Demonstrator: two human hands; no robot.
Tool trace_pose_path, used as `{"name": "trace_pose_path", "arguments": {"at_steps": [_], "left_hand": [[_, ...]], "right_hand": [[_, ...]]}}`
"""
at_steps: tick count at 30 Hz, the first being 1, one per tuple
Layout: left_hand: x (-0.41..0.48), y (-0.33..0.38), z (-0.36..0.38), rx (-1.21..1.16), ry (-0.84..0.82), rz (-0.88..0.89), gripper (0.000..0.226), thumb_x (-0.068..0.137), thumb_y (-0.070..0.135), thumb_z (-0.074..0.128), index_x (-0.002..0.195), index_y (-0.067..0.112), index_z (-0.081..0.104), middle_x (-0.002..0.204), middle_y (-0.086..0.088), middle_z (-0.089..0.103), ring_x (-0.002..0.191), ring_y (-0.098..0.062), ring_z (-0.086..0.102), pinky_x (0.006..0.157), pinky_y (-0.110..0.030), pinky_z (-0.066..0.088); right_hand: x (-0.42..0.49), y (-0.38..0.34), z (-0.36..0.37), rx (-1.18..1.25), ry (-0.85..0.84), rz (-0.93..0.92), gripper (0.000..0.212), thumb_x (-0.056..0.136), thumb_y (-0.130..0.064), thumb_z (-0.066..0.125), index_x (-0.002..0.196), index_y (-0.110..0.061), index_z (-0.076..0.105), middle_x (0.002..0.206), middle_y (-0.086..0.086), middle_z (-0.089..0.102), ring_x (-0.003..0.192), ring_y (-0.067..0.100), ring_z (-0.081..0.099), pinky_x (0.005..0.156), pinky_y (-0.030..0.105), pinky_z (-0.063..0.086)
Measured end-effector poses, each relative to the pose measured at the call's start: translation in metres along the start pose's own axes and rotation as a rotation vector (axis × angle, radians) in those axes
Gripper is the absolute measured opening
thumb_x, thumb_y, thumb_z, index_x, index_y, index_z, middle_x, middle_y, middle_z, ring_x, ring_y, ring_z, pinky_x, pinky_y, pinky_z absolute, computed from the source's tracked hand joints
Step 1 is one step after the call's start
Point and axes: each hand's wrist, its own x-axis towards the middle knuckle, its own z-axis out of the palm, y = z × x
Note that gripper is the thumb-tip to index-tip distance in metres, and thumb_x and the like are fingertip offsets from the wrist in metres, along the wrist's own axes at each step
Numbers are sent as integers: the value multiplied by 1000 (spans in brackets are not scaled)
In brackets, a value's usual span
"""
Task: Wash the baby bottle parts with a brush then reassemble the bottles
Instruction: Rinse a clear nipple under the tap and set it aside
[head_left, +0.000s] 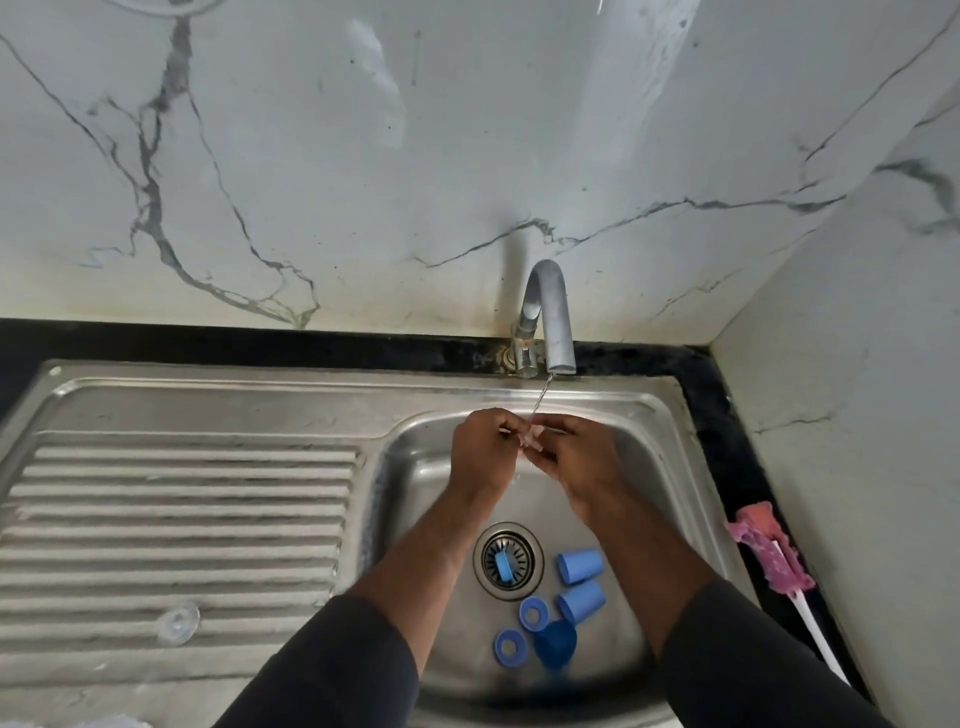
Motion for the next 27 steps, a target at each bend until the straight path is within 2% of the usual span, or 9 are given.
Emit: {"name": "trace_pose_path", "arguments": {"at_steps": [3,6,9,13,16,19,23,25,27], "left_hand": [[-1,-1,1,-11,15,43,3,84,18,77,85,20,78,76,15,70,67,8,61,68,-5,44],[1,-6,-2,-28,10,56,4,82,22,79,86,23,77,73,15,71,69,4,66,68,-12,50],[3,-4,-6,41,-28,87,3,83,21,78,86,22,77,70,19,66,67,7,62,64,-6,42],[6,-3,-10,150,-17,94,2,87,25,74,85,25,74,70,19,62,67,6,57,61,-7,35],[10,-5,-14,137,-1,74,3,84,24,76,84,24,73,74,15,67,70,2,61,66,-15,45],[11,-9,-18,70,-56,47,9,82,24,80,90,21,77,81,11,74,74,-2,67,71,-18,52],[7,-22,-18,-113,-84,-21,8,91,15,72,97,15,77,79,3,76,68,-11,72,70,-26,61],[6,-27,-17,-225,-36,-123,10,93,11,69,103,11,73,79,-5,75,63,-17,72,63,-31,62],[6,-30,-15,-228,-51,-144,12,93,12,70,105,10,72,80,-6,74,58,-11,69,57,-26,58]], "right_hand": [[5,3,0,163,47,88,17,91,9,63,107,3,65,100,20,73,90,24,73,77,31,61],[4,6,1,195,4,167,15,95,8,56,104,5,69,90,14,74,85,20,72,80,32,62],[4,7,-1,205,-35,197,20,96,9,51,103,6,69,84,11,75,82,20,72,84,36,61],[2,9,3,82,-113,170,22,94,6,59,111,-4,69,99,12,77,90,23,73,91,40,59],[3,8,10,101,-67,155,18,91,2,67,107,-5,70,95,12,77,88,24,73,87,40,61],[2,5,13,215,-25,203,12,91,8,62,97,-1,67,87,13,73,85,25,71,80,37,61],[-2,8,10,336,-84,256,14,95,7,56,105,4,65,95,18,71,85,23,70,74,30,63],[-3,10,9,345,-90,260,14,94,5,59,106,7,66,97,21,72,88,26,71,78,31,63],[-4,10,10,318,-98,247,14,93,5,60,106,7,65,96,21,72,89,27,70,85,34,61]]}}
